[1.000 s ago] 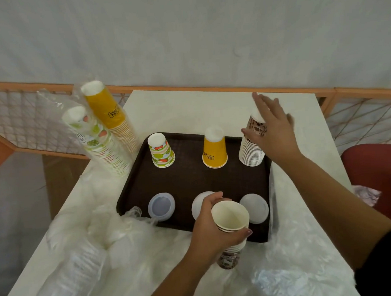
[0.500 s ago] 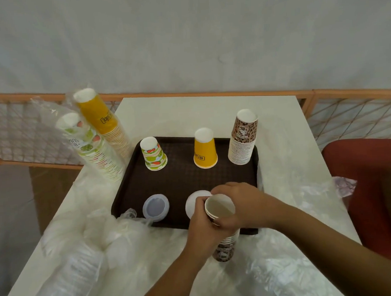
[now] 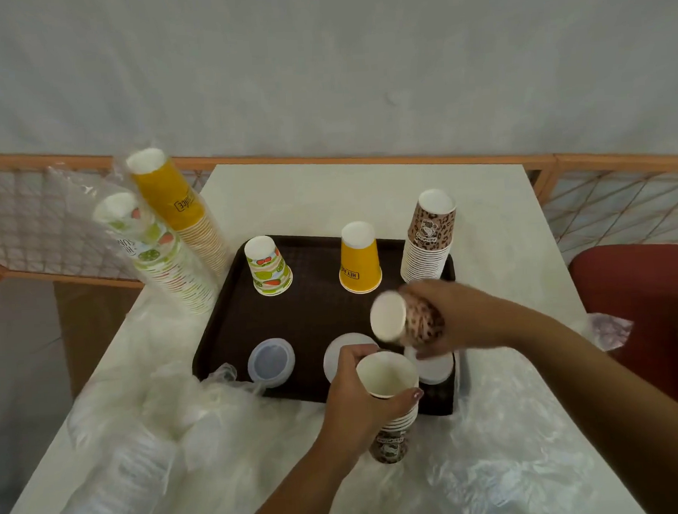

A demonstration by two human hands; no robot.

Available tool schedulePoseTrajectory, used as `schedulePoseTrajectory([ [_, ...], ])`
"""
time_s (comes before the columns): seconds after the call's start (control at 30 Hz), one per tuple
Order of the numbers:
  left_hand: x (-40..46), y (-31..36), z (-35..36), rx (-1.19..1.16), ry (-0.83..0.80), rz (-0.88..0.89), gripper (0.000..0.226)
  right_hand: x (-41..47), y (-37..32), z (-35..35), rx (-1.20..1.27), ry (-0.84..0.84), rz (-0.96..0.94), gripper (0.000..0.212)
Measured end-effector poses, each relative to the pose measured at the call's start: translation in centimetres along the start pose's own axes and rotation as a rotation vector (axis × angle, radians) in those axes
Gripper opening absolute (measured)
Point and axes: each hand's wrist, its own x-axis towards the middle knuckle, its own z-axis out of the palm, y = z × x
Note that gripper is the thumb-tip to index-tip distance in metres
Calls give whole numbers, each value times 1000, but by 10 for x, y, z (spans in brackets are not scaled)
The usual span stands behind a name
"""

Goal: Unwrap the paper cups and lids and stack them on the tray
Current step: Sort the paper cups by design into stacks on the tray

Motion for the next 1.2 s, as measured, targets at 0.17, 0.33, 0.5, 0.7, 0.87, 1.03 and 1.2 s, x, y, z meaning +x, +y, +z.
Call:
schedulePoseTrajectory([
  [0.17, 2, 0, -1, 12, -23, -34, 65, 41, 19, -46, 526, 682, 51, 75],
  [0.33, 5, -4, 0, 28, -34, -24, 67, 75, 52, -46, 902, 858, 119, 75],
  [0.5, 6, -5, 1, 30, -50, -3, 69, 88, 54, -36, 751, 1008, 110, 58],
  [0.7, 3, -7, 0, 42, -65, 35, 73, 95, 57, -26, 376, 828, 204, 46],
  [0.87, 0, -7, 2, 53, -73, 49, 84, 67, 25, -24, 121, 995, 221, 70],
  [1.03, -2, -7, 2, 64, -66, 56, 89, 15, -33, 3, 296, 325, 94, 72],
  [1.2, -3, 0, 1, 77, -93, 31, 94, -6, -53, 44, 36, -196, 236, 90],
])
